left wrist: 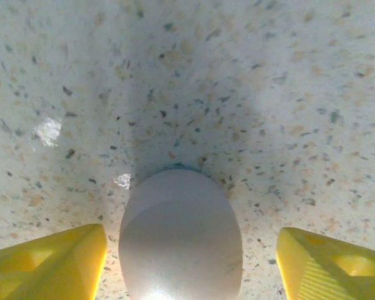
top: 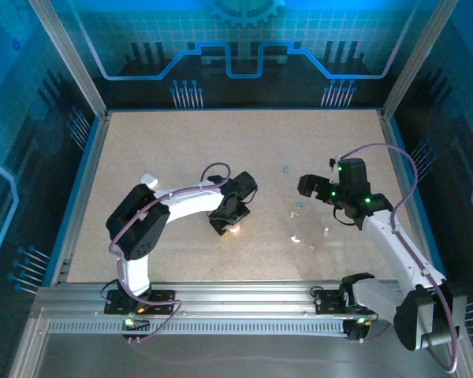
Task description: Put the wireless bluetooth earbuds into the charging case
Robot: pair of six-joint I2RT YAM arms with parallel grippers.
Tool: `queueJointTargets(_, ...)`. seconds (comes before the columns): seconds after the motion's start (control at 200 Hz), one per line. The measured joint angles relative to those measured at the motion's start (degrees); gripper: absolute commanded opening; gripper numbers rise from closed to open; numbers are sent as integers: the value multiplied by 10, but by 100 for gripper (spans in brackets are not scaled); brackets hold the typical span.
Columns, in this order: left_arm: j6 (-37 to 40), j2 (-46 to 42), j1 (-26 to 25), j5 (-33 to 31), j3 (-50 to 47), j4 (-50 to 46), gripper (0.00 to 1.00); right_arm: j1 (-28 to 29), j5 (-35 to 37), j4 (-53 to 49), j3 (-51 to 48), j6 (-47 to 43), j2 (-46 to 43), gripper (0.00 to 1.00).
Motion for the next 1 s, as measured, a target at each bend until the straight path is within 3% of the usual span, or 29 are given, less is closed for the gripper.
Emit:
queueJointTargets(0.195,44,-110,2,-64,-33,21,88,8,-59,45,-15,-35,0,82)
queueJointTargets(0.335,92,-223,32,-103,-99,56,87,70,-70,64,-15,-73,36,77)
queueJointTargets(0.49,160,-326,116,-120,-201,101,88,184,-50,93,-16,-134,93,77)
queueJointTargets(0.53,182,-352,132,-126,-224,111,93,217,-40,111,-21,-154,106,76)
queueJointTargets(0.675,255,-461,149,-150,-303,166,99,311,-4,209,-62,-229,152,76)
queueJointTargets(1.001,333,-602,152,-206,-408,271,99,366,9,362,-79,-309,287,83)
